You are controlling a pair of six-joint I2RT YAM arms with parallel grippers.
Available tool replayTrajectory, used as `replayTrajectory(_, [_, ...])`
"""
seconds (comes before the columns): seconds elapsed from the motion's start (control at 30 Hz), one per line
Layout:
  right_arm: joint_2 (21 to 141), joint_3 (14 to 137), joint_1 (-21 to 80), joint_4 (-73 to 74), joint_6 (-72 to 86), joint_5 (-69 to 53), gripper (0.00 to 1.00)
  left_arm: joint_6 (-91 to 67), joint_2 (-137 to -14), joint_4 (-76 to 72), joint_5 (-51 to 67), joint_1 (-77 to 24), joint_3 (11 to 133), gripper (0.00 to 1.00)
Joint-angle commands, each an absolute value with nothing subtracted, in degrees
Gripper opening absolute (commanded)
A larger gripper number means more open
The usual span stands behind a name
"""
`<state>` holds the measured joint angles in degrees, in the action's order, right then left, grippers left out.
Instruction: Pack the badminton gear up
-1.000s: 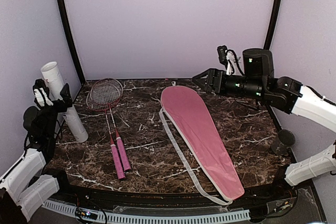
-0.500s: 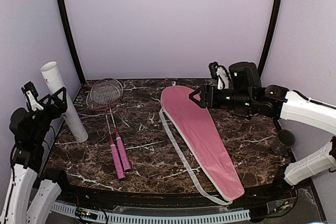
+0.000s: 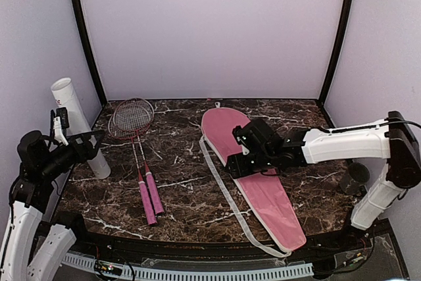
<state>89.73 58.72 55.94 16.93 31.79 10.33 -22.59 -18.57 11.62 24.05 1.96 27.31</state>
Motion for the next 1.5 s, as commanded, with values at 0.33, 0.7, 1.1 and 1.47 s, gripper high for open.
replayTrajectory(0.33, [101.8, 63.4, 57.6, 18.0, 30.9, 20.7, 0.62, -16.2, -27.3, 8.8, 29.6, -12.4, 28.8, 0.87])
replayTrajectory(0.7, [108.7, 66.5, 58.2, 15.9, 28.8, 19.4, 0.68, -14.8, -43.8, 1.4, 15.9, -34.1, 32.6, 0.87])
replayTrajectory(1.1, [109.2, 70.5, 57.9, 18.9, 33.3, 20.1, 0.05, -24.4, -53.5, -10.0, 2.1, -45.6, 30.9, 0.93])
replayTrajectory(1.47, [99.2, 73.2, 57.2, 7.6, 37.3, 4.7, 0.00, -30.9, -56.6, -17.6, 2.5, -45.6, 28.5, 0.99])
